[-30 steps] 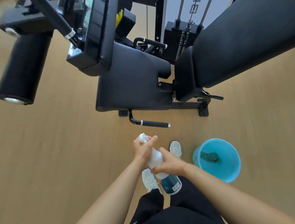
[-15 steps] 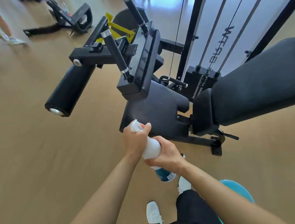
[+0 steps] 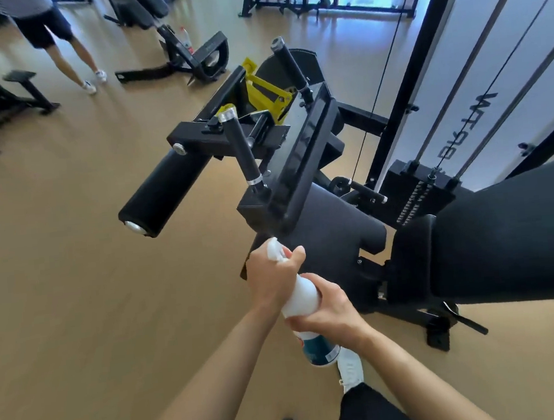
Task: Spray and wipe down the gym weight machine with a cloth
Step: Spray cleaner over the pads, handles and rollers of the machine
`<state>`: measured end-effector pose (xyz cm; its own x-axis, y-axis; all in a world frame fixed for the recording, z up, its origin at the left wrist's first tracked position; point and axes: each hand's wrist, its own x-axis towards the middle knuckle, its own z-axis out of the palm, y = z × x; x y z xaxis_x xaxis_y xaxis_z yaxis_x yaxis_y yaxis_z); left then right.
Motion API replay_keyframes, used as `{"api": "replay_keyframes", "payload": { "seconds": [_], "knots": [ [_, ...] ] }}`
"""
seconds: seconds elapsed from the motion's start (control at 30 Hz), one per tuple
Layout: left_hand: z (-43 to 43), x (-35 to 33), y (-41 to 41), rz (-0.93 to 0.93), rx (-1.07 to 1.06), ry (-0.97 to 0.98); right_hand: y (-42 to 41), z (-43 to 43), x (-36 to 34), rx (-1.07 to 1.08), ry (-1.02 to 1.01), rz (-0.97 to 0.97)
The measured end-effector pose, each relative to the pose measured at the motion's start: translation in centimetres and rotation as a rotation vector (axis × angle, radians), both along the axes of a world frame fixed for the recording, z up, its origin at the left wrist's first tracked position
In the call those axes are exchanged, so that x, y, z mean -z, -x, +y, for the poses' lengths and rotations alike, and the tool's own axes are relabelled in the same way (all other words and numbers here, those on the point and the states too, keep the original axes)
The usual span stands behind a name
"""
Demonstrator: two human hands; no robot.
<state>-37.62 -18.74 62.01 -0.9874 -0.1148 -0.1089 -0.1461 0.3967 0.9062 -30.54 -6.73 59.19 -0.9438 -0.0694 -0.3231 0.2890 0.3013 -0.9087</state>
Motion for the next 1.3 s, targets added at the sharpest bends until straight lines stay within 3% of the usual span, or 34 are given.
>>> {"api": "replay_keyframes", "payload": {
  "seconds": [0.23,0.4,0.7,0.97,1.13,1.3],
  "knots": [
    [6.1,0.8,2.9,-0.064,0.005,-0.062,3.6,6.6,0.7,-0.037,0.082,-0.066],
    [9.5,1.7,4.6,0.012,0.022,-0.031,6.5,10.9,0.9,-0.104,0.187,-0.107],
    [13.9,2.3,6.5,-0.031,-0.212,-0.006,10.1,15.9,1.3,-0.188,0.235,-0.138],
    [16.8,2.5,8.1,0.058,-0.086,-0.023,12.0,18.3,1.4,-0.115,0.416,-0.139],
    [18.1,2.4,10.7,-0.002,-0.146,-0.117,14.0,19.0,1.7,-0.039,0.444,-0.144],
    [19.1,2.2,13.7,-0.034,-0.073,-0.149,16.3,19.5,1.1,0.008,0.465,-0.109]
  ]
}}
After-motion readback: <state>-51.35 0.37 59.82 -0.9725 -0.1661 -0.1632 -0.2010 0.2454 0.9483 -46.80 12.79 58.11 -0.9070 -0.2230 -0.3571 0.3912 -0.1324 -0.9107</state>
